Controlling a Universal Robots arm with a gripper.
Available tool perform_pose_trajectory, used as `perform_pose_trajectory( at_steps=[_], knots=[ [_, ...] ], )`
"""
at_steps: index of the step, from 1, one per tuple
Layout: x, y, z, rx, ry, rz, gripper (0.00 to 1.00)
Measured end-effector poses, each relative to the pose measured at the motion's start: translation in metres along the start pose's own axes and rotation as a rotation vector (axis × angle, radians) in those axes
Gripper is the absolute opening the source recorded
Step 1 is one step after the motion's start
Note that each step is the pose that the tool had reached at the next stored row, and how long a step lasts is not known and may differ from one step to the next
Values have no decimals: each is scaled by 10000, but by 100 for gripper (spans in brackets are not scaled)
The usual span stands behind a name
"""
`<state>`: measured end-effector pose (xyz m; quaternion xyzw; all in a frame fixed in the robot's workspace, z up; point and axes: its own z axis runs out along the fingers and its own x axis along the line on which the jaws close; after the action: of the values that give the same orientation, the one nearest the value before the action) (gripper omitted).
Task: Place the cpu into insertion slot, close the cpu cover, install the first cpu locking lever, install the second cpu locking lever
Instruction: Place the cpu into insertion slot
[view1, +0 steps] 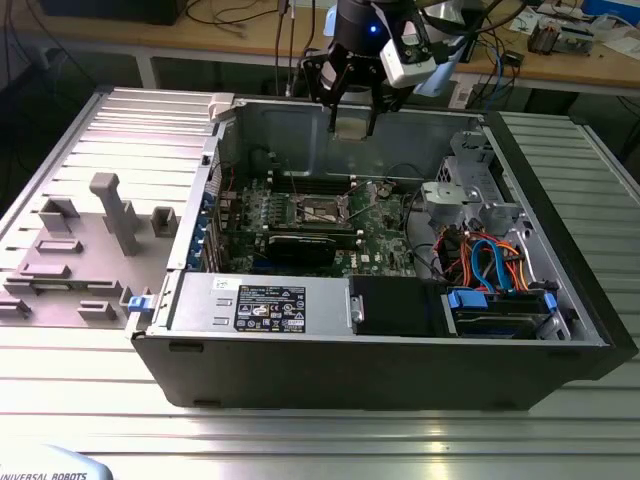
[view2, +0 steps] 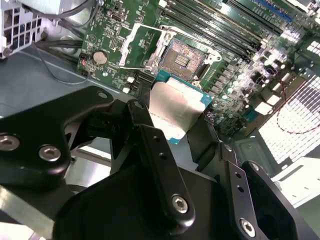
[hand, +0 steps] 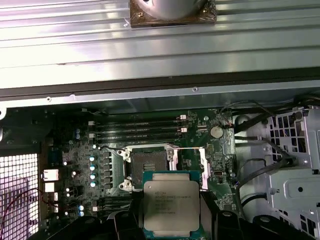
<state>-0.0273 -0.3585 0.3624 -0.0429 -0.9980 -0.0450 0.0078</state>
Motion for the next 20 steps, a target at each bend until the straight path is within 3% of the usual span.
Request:
perform_pose_trajectory(
  at_steps=[4,20],
  knots=[
    [0,0,5,-9,-41,467,54],
    [0,0,5,-12,-52,565,54]
  ],
)
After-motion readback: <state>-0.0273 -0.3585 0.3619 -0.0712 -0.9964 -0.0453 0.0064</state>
